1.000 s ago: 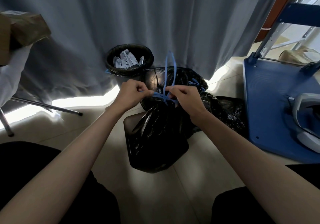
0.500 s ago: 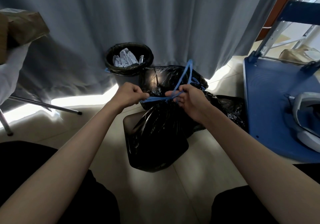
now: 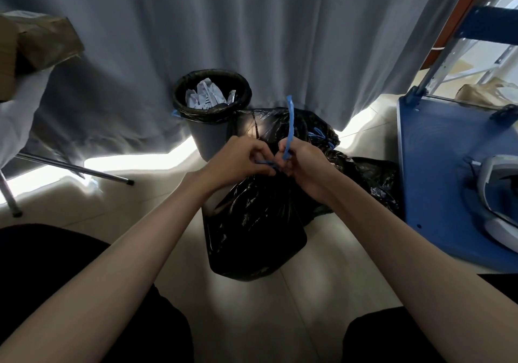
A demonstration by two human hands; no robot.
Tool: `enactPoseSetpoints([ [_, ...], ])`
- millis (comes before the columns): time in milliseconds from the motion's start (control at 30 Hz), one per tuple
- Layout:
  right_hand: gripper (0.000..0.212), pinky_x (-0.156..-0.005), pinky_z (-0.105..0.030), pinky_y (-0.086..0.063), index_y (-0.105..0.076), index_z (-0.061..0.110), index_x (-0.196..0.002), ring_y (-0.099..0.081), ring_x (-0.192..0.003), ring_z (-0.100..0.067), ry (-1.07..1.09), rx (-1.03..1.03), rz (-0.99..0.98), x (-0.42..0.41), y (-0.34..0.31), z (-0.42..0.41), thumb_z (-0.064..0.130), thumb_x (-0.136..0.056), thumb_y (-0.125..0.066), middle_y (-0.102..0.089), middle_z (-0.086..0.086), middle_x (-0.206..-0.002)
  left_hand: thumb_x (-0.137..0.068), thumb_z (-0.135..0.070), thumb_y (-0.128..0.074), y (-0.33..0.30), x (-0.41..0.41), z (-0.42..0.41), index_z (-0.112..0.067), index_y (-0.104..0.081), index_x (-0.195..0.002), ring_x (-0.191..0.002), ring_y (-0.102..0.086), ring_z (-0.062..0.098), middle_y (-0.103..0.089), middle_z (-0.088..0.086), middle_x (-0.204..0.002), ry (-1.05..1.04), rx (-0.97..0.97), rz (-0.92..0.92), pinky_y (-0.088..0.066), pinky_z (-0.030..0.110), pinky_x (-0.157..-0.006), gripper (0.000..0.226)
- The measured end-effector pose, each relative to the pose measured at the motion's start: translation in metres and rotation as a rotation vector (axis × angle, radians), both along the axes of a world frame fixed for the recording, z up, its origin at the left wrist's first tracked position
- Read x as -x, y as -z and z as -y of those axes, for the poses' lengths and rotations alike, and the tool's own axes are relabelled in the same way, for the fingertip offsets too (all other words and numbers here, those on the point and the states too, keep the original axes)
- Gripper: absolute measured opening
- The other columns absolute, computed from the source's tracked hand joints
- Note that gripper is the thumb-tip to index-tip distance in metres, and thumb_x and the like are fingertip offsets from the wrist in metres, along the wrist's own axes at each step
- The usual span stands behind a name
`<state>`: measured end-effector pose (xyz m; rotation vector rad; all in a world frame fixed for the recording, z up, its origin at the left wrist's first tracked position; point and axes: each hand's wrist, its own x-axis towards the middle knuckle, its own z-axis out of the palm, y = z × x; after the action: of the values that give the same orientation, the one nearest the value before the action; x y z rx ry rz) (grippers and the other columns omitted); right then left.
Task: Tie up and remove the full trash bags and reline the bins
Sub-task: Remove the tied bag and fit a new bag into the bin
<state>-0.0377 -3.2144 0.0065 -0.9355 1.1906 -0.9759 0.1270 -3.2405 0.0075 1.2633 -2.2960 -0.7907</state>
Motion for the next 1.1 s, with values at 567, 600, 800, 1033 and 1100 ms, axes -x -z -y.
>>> enactPoseSetpoints([
  [567, 0.02, -0.062, -0.022, -0.04, -0.065, 0.009, -0.102, -0.057, -0.064, -0.01, 0.03, 0.042, -0.003, 0.007, 0.006, 0.0, 0.007, -0.1, -0.045, -0.064, -0.006, -0.08, -0.076, -0.02, -0.08, 0.011, 0.01, -0.007, -0.015, -0.073, -0.072, -0.057, -0.059, -0.003, -0.068, -0.005, -0.064, -0.259, -0.002, -0.243, -0.042, 0.007, -0.055, 0.01],
  [600, 0.02, -0.061, -0.022, -0.04, -0.066, 0.008, -0.102, -0.057, -0.062, -0.009, 0.043, 0.042, 0.017, 0.008, 0.006, 0.0, 0.008, -0.101, -0.046, -0.064, -0.005, -0.078, -0.075, -0.019, -0.081, 0.01, 0.01, -0.008, -0.014, -0.073, -0.072, -0.057, -0.059, -0.002, -0.068, -0.005, -0.065, -0.251, 0.024, -0.249, -0.044, 0.008, -0.056, 0.01],
  [800, 0.013, -0.06, -0.023, -0.041, -0.066, 0.003, -0.099, -0.057, -0.052, -0.009, 0.114, -0.038, 0.076, 0.009, 0.011, 0.002, 0.011, -0.097, -0.057, -0.054, 0.001, -0.062, -0.073, -0.016, -0.08, 0.013, 0.011, -0.009, -0.013, -0.07, -0.075, -0.057, -0.053, 0.006, -0.064, -0.004, -0.067, -0.169, 0.27, -0.218, -0.039, 0.017, -0.056, 0.011],
  [1033, 0.009, -0.042, -0.015, -0.035, -0.066, 0.007, -0.086, -0.047, -0.041, -0.005, 0.107, -0.138, 0.031, 0.008, 0.015, 0.006, 0.008, -0.092, -0.06, -0.052, 0.003, -0.055, -0.08, -0.018, -0.075, 0.02, 0.014, -0.011, -0.016, -0.074, -0.089, -0.074, -0.048, 0.011, -0.06, -0.001, -0.077, -0.01, 0.545, -0.005, -0.038, 0.021, -0.067, 0.009],
  [1100, 0.009, -0.041, -0.015, -0.034, -0.067, 0.007, -0.092, -0.047, -0.042, -0.005, 0.11, -0.141, 0.029, 0.01, 0.016, 0.006, 0.008, -0.093, -0.058, -0.052, 0.004, -0.054, -0.08, -0.022, -0.074, 0.021, 0.015, -0.008, -0.017, -0.075, -0.085, -0.071, -0.046, 0.009, -0.059, -0.002, -0.074, -0.005, 0.506, 0.009, -0.037, 0.021, -0.066, 0.007],
])
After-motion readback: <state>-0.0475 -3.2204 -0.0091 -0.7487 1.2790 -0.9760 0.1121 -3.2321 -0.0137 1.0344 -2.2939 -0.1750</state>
